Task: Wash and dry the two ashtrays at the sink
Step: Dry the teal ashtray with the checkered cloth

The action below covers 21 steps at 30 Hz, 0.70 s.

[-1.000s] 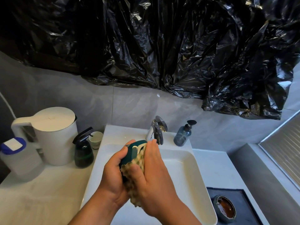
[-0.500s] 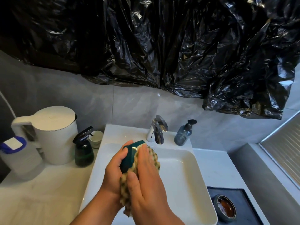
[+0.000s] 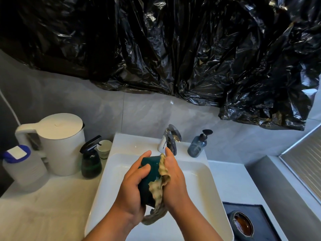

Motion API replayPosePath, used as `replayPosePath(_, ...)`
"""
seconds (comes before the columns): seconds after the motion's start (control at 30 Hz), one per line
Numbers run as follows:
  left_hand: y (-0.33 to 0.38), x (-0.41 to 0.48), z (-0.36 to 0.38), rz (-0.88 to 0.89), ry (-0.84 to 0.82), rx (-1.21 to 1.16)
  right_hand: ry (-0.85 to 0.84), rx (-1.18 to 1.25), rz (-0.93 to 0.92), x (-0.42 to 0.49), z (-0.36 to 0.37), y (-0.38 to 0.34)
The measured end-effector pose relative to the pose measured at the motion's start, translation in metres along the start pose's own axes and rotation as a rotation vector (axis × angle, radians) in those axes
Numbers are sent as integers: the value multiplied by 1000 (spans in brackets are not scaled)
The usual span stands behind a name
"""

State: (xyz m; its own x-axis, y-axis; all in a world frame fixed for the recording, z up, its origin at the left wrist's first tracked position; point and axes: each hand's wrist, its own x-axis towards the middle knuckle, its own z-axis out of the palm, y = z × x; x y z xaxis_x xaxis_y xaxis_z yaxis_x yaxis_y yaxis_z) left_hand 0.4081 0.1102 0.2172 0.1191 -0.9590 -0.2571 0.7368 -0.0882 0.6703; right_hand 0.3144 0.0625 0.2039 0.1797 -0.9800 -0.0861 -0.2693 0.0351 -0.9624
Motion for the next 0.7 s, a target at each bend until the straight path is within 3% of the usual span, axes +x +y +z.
replayPosePath(0.2,3,4,0,57,51,-15,-23,105,-9,-30,17,9)
replayPosePath(0.4,2,6,-3,64,58,18,-78,-44,24,-44,14,0)
replayPosePath(0.57,2,16,-6,85,199,-59,-122,-264,-112,-50,12,-11)
replayPosePath(0.7,3,18,-11,88,257,-115,-48,-136,-155,-49,6,-14)
